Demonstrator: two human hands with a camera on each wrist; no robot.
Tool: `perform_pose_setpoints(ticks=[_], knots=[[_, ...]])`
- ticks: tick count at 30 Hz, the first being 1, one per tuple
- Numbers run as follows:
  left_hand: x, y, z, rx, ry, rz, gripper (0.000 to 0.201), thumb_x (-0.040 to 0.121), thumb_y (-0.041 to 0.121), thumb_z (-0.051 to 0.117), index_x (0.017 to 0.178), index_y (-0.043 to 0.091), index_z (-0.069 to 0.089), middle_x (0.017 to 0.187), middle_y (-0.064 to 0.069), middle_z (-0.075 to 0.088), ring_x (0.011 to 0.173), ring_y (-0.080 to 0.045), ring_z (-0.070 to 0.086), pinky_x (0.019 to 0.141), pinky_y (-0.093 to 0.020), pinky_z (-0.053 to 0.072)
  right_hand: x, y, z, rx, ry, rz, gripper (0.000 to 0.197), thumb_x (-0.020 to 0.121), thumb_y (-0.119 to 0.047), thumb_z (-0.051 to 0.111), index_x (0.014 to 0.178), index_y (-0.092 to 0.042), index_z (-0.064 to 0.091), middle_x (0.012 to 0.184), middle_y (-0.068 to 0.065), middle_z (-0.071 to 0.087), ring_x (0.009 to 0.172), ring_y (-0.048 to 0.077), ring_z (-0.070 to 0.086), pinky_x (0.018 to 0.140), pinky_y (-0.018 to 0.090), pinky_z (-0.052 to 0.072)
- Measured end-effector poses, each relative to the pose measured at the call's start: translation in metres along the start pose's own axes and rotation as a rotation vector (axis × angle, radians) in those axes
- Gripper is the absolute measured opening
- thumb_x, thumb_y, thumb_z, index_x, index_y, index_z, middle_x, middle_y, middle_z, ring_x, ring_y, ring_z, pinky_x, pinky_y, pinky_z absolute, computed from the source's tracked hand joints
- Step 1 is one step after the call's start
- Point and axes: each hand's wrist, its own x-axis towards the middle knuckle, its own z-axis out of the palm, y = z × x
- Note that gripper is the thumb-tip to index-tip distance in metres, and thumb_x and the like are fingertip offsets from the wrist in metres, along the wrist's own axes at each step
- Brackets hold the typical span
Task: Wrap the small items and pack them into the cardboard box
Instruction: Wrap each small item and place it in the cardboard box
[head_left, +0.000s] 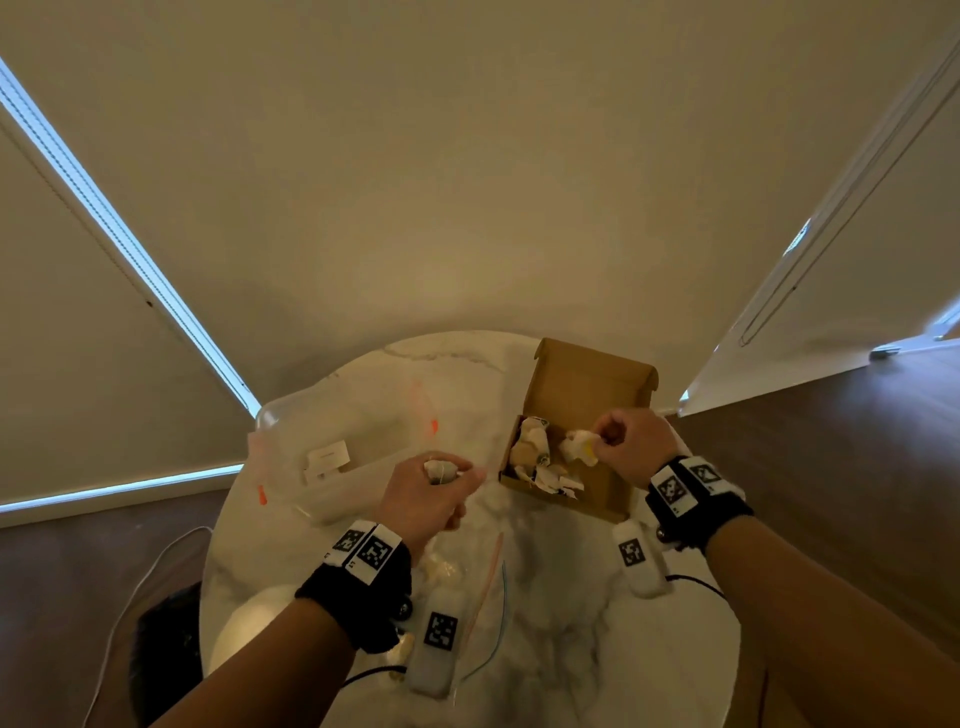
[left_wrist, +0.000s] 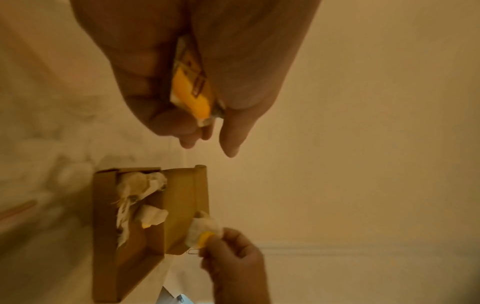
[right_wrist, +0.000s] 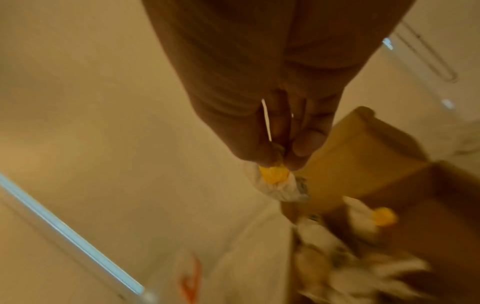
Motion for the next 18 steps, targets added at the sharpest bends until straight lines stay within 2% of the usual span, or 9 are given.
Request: perform_pose_setpoints(ticks=[3, 6, 10, 13, 15, 18], knots=[[0.003, -0.011, -0.004, -0.123, -0.029, -0.252, 0.019, 0.088, 0.017, 0.069, 0.099, 0.002, 0.065, 0.088, -0.017, 0.064, 0.064, -0.021, 0.056, 0.054, -0.029, 0.049, 0.017, 0.029, 0.038, -0.101, -0.047, 0.103, 0.013, 0.082, -0.019, 0.069, 0.091, -0.01, 0.067, 0.094, 0.006, 0.065, 0.083, 0.018, 0.056, 0.076, 0.029, 0.047], [0.007, -0.016, -0.011, -0.253, -0.055, -0.356, 0.016, 0.092, 0.008, 0.057, 0.107, 0.001, 0.06, 0.093, -0.019, 0.061, 0.07, -0.026, 0.057, 0.057, -0.033, 0.054, 0.032, 0.039, 0.066, -0.136, -0.066, 0.148, 0.011, 0.082, -0.016, 0.067, 0.09, -0.008, 0.066, 0.096, 0.01, 0.066, 0.093, 0.025, 0.06, 0.078, 0.03, 0.046], [0.011, -0.026, -0.02, -0.357, -0.074, -0.341, 0.021, 0.092, -0.002, 0.05, 0.111, -0.002, 0.058, 0.096, -0.021, 0.06, 0.072, -0.029, 0.058, 0.062, -0.037, 0.057, 0.052, 0.038, 0.088, -0.219, -0.114, 0.143, 0.014, 0.087, -0.023, 0.063, 0.098, -0.014, 0.064, 0.101, 0.005, 0.062, 0.097, 0.022, 0.054, 0.078, 0.024, 0.032], [0.012, -0.031, -0.026, -0.408, -0.096, -0.306, 0.022, 0.093, -0.003, 0.049, 0.114, -0.003, 0.057, 0.1, -0.021, 0.06, 0.077, -0.031, 0.06, 0.067, -0.039, 0.057, 0.055, 0.036, 0.095, -0.288, -0.242, 0.11, 0.024, 0.091, -0.028, 0.058, 0.111, -0.018, 0.067, 0.118, 0.004, 0.062, 0.111, 0.023, 0.054, 0.088, 0.024, 0.039], [0.01, -0.029, -0.027, -0.45, -0.106, -0.294, 0.023, 0.094, -0.003, 0.047, 0.115, -0.004, 0.058, 0.1, -0.021, 0.061, 0.078, -0.032, 0.061, 0.07, -0.04, 0.056, 0.05, 0.036, 0.091, -0.278, -0.212, 0.107, 0.024, 0.093, -0.026, 0.055, 0.113, -0.019, 0.068, 0.121, 0.004, 0.063, 0.113, 0.023, 0.054, 0.093, 0.025, 0.039], [0.009, -0.021, -0.026, -0.526, -0.118, -0.281, 0.027, 0.092, -0.006, 0.043, 0.114, -0.005, 0.058, 0.102, -0.024, 0.062, 0.082, -0.035, 0.061, 0.071, -0.041, 0.058, 0.036, 0.033, 0.078, -0.237, -0.127, 0.077, 0.021, 0.092, -0.024, 0.057, 0.11, -0.021, 0.068, 0.117, 0.003, 0.065, 0.109, 0.022, 0.056, 0.092, 0.025, 0.038]])
